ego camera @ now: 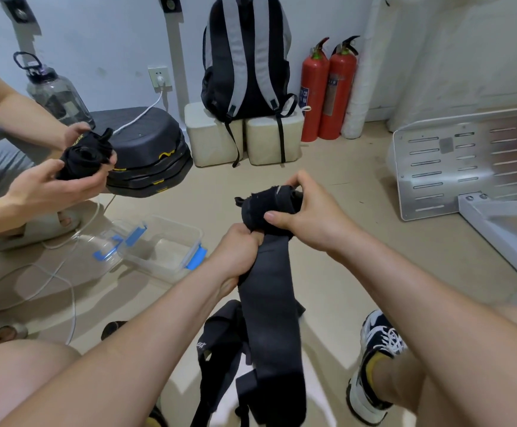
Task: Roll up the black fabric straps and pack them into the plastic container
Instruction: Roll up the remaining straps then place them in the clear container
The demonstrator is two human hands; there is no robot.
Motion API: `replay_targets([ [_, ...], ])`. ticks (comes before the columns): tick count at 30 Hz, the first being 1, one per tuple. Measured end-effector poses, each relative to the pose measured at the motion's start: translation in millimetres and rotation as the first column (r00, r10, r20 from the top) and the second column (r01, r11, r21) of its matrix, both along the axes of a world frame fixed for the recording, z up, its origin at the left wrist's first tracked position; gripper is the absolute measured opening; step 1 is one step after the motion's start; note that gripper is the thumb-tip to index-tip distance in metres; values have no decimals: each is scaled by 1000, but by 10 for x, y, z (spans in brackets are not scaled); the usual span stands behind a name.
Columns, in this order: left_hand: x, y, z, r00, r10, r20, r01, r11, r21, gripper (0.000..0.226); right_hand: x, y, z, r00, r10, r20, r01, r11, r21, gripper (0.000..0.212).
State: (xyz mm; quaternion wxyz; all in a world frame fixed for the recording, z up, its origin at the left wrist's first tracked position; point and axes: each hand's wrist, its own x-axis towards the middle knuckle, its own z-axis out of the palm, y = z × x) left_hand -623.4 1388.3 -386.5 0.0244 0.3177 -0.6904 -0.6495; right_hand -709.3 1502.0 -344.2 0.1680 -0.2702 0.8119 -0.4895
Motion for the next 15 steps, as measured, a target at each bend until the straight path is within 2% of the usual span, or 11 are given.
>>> replay_targets([
  [4, -39, 46, -28, 999, -41, 18, 41, 999, 10, 22, -28, 32, -61, 999, -46, -10, 46, 999, 12, 44],
  [7, -61, 111, 0, 999, -34, 28, 33, 999, 30, 28, -41, 39, -96, 997, -77, 25, 78, 997, -16, 45],
  [9, -68, 143, 29, 999, -38, -1, 38, 999, 37, 25, -58, 58, -107, 994, -98, 46, 100, 995, -28, 41],
  [11, -92, 122, 46, 997, -7, -83, 17, 993, 120, 21, -82, 81, -96, 992, -108, 68, 110, 993, -36, 38],
  [13, -102, 93, 97, 987, 10, -159, 29, 970, 242, 17, -111, 115, -62, 982, -97, 162, 111, 990, -85, 36],
  [15, -108, 69, 158, 981, -22, -192, 74, 960, 269, 16, -143, 158, -10, 960, -55, 274, 95, 986, -136, 30],
])
